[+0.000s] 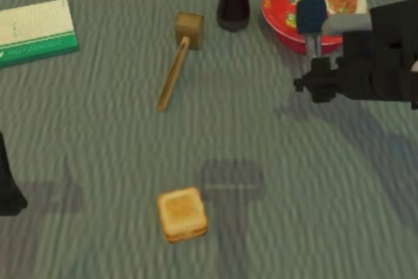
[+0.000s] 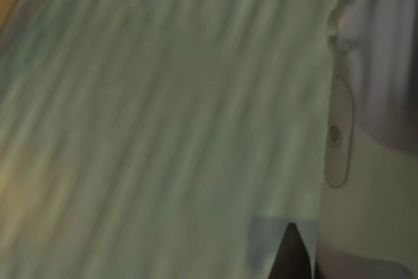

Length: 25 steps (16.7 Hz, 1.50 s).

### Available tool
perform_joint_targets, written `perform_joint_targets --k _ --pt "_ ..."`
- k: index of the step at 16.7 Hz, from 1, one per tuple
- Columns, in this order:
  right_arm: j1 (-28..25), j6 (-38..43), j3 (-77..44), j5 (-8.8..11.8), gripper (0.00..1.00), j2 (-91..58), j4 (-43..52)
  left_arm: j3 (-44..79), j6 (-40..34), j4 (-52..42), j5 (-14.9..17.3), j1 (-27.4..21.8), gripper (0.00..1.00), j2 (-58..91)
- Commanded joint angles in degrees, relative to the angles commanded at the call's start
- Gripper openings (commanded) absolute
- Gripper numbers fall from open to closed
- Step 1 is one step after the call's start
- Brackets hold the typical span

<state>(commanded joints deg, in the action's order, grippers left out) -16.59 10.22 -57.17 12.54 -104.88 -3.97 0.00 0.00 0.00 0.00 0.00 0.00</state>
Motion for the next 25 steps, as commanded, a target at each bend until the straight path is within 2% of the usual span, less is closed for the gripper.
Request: perform_joint_targets --k 4,7,10,12,17,18,20,25 --pt "0.3 -4.0 5.9 7.4 0.00 5.2 -21.2 0.0 0.0 0.0 0.0 0.0 1.00 0.0" --pt "0.6 -6.7 9.4 12.0 0.00 9.3 -33.8 0.0 0.0 0.0 0.0 0.0 1.00 0.0" --pt "0.8 -8.6 11.5 15.0 0.00 12.7 -40.9 0.0 0.0 0.0 0.0 0.0 1.00 0.0" --pt "0.9 -9.2 12.1 15.8 0.00 13.7 -42.6 0.0 0.0 0.0 0.0 0.0 1.00 0.0" --pt "0.4 -9.0 11.8 15.6 0.00 13.5 -42.5 0.0 0.0 0.0 0.0 0.0 1.00 0.0" --pt "-0.3 -9.0 11.8 14.9 0.00 13.4 -42.7 0.0 0.0 0.0 0.0 0.0 1.00 0.0" --pt "-3.1 -8.9 12.0 12.2 0.00 13.3 -43.2 0.0 0.0 0.0 0.0 0.0 1.00 0.0" --pt "-13.9 -8.7 12.9 1.6 0.00 13.3 -45.0 0.0 0.0 0.0 0.0 0.0 1.00 0.0"
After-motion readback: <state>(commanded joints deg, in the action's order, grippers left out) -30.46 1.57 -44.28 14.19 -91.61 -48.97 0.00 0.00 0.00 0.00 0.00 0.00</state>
